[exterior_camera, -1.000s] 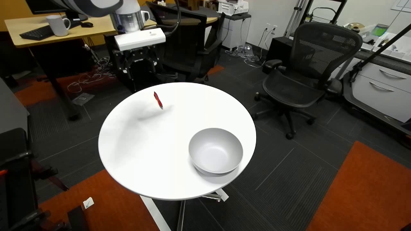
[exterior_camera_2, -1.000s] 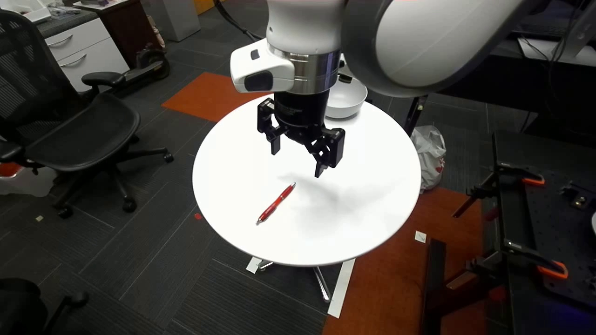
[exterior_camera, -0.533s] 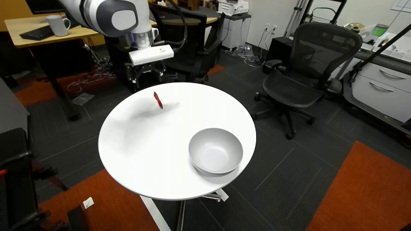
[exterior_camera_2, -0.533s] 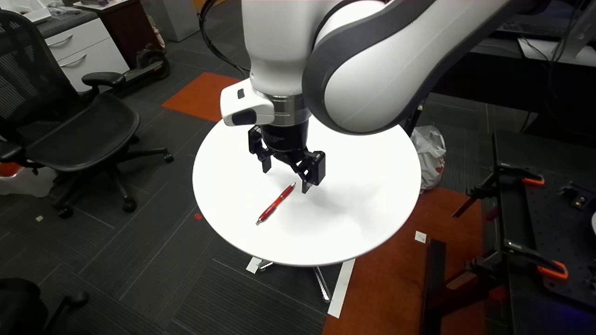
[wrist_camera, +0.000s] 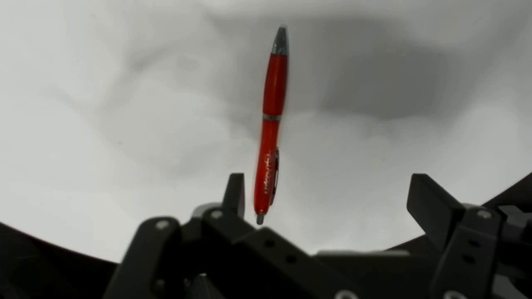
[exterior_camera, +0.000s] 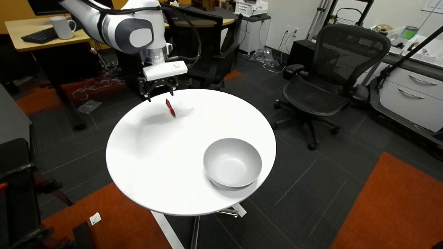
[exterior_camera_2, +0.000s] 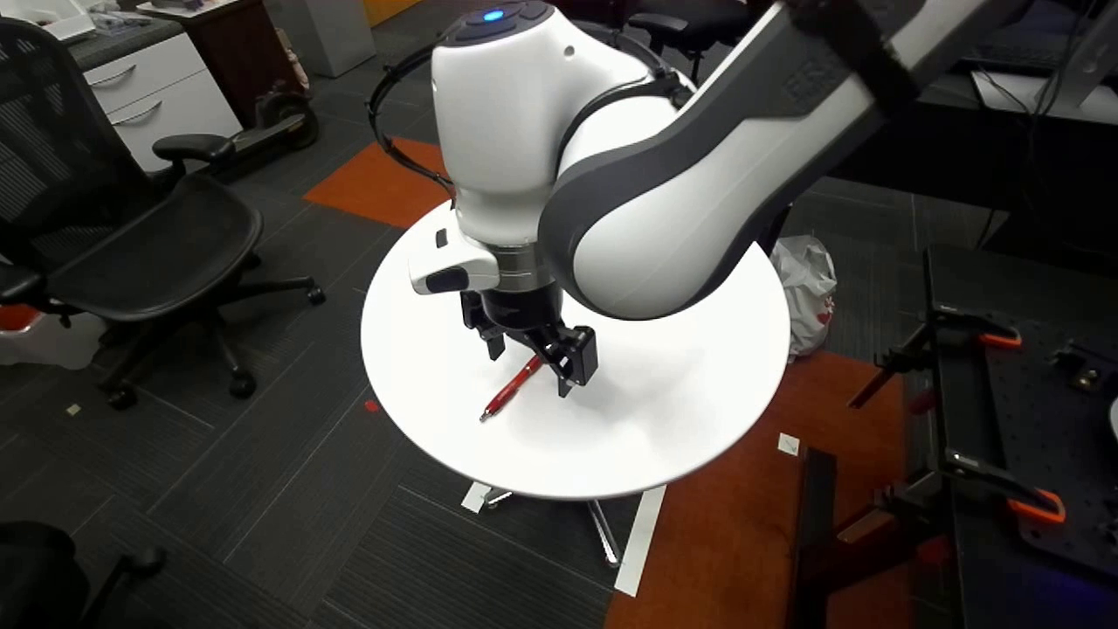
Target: Put the pen in the bowl
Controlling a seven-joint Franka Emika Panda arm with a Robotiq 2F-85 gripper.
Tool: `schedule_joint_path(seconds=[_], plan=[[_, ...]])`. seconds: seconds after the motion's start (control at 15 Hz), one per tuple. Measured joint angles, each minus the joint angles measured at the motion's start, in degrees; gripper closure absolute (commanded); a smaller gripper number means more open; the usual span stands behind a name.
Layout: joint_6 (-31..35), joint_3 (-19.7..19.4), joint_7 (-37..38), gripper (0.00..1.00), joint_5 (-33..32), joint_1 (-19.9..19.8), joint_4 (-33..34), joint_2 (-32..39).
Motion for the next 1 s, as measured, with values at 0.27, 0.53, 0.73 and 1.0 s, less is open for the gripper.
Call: schedule_joint_path(seconds=[0.27,0.53,0.73,1.0], plan=[[0.0,-0.2,2.7,0.00,-1.1,-0.1,2.4,2.6],[0.0,-0.7,3.7,0.00,-1.1,-0.3,4.6,4.4],[-0.1,-0.8,3.7,0.00,-1.1,-0.7,6.1,5.6],[-0.2,-0.8,3.7,0.00,-1.1,-0.9,7.6,6.9]])
